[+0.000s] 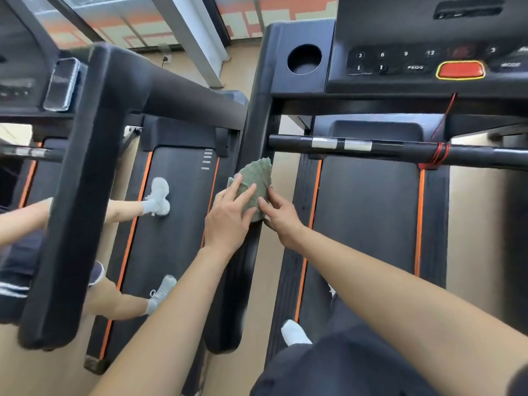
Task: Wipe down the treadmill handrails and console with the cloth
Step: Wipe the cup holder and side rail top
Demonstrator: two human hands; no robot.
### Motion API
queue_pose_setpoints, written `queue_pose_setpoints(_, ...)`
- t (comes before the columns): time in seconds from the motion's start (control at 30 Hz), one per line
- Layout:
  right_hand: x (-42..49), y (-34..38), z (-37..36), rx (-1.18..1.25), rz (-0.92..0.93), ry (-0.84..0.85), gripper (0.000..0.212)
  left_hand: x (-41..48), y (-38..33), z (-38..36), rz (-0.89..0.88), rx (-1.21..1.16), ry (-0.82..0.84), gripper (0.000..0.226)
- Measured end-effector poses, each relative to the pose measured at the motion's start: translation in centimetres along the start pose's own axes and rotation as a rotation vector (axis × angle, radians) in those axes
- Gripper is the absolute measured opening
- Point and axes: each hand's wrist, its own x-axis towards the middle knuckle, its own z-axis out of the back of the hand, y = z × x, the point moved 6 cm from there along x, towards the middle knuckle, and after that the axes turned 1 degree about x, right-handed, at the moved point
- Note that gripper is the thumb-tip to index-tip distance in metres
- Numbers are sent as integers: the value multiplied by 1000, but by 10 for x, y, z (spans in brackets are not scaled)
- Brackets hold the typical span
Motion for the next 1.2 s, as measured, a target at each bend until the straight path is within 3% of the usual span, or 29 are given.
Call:
queue_pose_setpoints(0.73, -177, -179, -59, -117, 34, -13, 53, -244, 83, -29, 0, -280, 1, 50)
queue_pose_setpoints(0.97, -215, -213, -66, -152, 53, -39, 53, -297, 92, -35, 32, -367, -66, 63)
queue_pose_setpoints(1.2, -215, -220, -63, -219, 25, -68, 48, -319, 86, -44, 105, -465, -155, 51)
